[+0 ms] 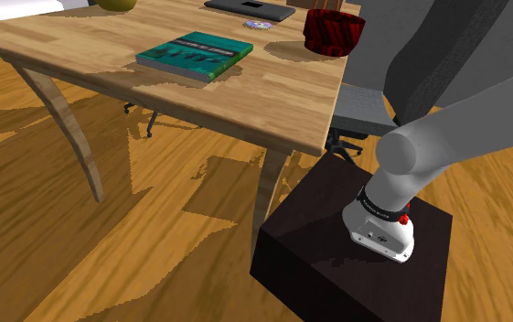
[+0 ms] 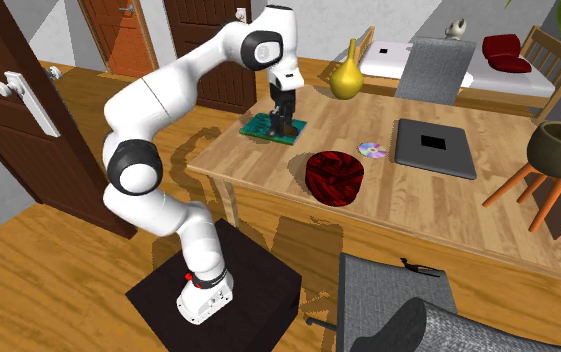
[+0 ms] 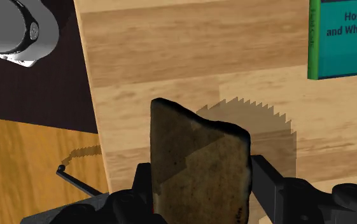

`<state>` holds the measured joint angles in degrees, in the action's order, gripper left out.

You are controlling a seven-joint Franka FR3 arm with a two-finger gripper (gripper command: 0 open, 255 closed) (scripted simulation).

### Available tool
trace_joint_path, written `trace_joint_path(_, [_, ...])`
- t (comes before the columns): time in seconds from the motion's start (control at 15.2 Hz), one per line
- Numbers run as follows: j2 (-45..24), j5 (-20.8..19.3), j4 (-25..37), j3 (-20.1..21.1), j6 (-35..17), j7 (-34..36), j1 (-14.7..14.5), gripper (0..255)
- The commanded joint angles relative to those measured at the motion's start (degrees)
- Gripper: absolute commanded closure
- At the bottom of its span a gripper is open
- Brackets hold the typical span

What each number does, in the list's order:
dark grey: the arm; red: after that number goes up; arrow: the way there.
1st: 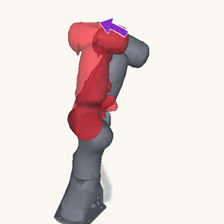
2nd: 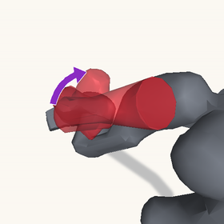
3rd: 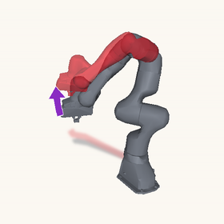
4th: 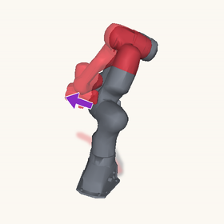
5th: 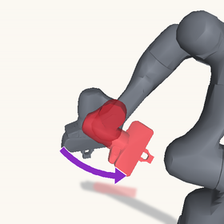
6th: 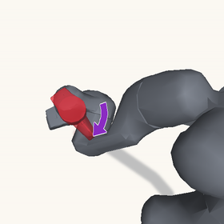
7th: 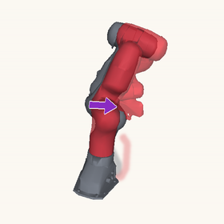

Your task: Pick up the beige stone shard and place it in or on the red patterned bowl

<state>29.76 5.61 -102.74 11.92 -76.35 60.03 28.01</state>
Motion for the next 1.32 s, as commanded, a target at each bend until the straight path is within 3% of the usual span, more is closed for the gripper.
trace_joint_path(0.0, [-1.7,-1.1,0.8,-1.7,-0.7,-2.5,0.7,255])
trace_joint_path(0.79, [-16.8,-5.2,14.2,-11.4,-2.0,-16.6,5.2,255])
trace_joint_path(1.25, [-13.9,-5.2,5.5,-11.3,-7.9,-16.7,5.2,255])
